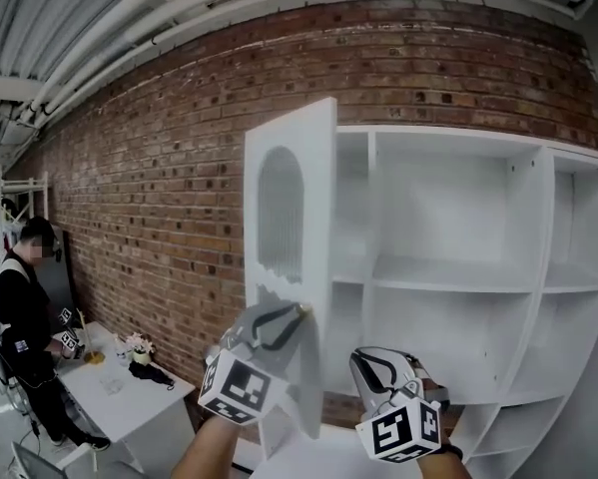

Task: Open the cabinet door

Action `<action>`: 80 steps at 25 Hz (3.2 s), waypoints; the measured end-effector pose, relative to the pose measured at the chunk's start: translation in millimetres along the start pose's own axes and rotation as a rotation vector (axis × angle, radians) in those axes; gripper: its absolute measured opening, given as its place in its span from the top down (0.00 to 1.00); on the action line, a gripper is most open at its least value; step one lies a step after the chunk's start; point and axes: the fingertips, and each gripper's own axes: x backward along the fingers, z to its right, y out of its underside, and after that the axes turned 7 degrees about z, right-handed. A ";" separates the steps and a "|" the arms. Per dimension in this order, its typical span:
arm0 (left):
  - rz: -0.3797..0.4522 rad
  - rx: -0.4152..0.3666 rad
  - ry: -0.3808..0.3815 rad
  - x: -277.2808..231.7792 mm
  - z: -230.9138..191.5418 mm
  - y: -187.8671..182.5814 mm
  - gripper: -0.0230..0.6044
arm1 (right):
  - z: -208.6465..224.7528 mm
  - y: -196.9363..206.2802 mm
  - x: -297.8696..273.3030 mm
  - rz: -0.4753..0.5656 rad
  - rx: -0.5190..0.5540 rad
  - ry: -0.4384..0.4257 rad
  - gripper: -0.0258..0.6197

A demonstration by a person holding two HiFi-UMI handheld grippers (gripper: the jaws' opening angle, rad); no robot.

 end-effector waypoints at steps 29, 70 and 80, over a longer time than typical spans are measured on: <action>-0.355 0.045 -0.293 224.3 -114.6 108.8 0.96 | -129.2 -125.5 -84.0 0.210 -0.025 -0.209 0.91; -0.462 0.084 -0.234 283.4 -31.5 136.8 0.96 | -192.7 -136.6 -96.8 0.211 -0.056 -0.327 0.95; -0.461 0.113 -0.230 286.9 -15.9 137.6 0.96 | -193.5 -131.4 -89.7 0.205 -0.059 -0.331 0.95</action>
